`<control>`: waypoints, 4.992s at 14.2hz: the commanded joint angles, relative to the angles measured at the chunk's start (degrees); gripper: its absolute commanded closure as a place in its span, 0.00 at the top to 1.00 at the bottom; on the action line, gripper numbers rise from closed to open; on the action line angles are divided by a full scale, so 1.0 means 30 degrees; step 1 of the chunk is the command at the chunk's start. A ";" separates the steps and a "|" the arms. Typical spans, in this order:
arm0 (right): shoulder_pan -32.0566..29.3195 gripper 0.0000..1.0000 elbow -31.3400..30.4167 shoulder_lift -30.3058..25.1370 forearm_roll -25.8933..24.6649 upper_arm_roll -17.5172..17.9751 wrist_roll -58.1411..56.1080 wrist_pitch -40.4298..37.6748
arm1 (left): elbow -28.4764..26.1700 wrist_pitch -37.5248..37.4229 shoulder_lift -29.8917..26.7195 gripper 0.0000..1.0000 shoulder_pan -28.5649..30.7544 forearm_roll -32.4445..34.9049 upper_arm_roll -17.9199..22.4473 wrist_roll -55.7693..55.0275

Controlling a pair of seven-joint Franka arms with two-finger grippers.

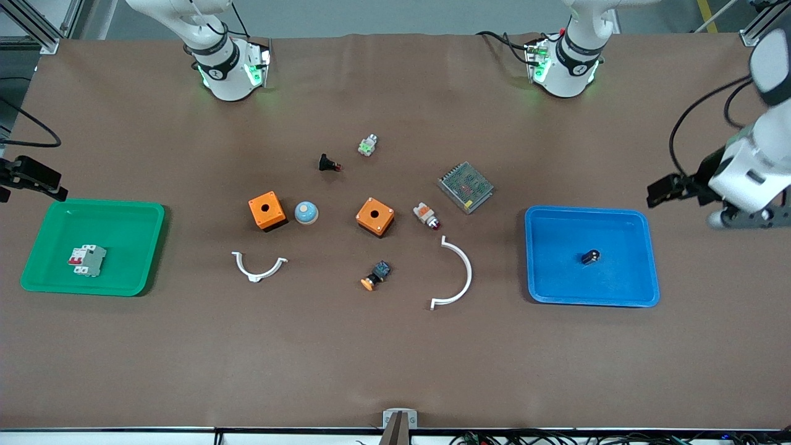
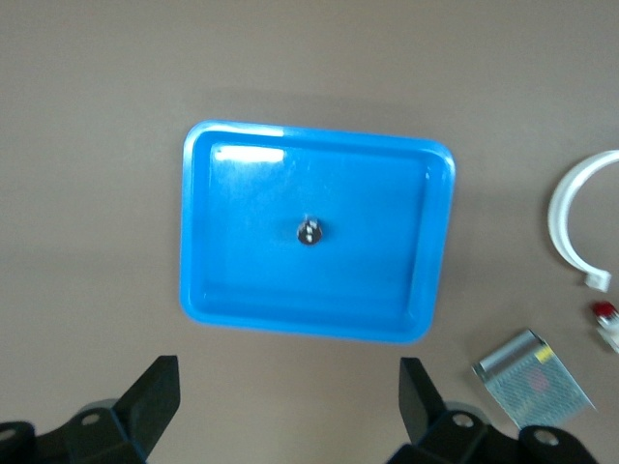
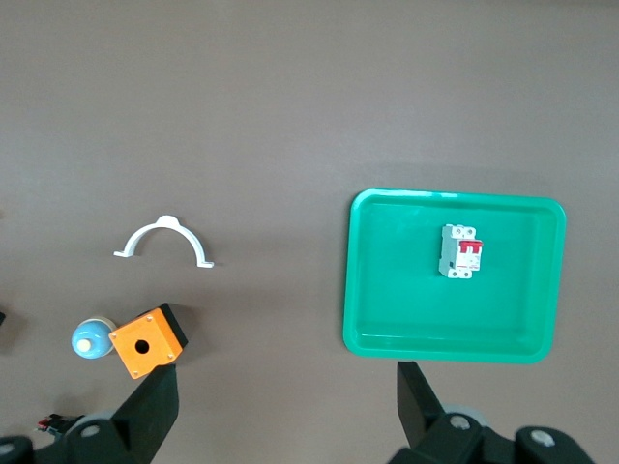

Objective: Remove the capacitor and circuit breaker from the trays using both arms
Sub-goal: 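Reach the left gripper to the capacitor while the right gripper reaches the breaker, then grasp the black capacitor with the left gripper while the right gripper grasps the breaker, then set the capacitor beside the white arc while the right gripper carries the breaker, then lower the breaker beside the orange box while the left gripper withdraws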

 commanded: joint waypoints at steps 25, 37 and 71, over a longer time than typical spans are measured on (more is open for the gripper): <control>-0.6512 1.00 0.0070 1.1152 -0.0156 -0.0131 -0.7299 0.7872 | -0.5643 1.2616 0.7081 0.09 0.0118 0.0349 -0.0191 0.0342; -0.6835 0.42 -0.0633 1.1798 0.0580 -0.0160 -0.7299 0.8869 | -0.1020 0.9627 0.6636 0.01 -0.3156 0.0349 -0.2214 -0.2929; 0.9656 0.26 -0.3124 0.8015 0.3801 -0.0072 1.1153 0.7779 | 0.6926 -0.2494 0.3775 1.00 -0.6829 0.2637 0.1800 -0.9451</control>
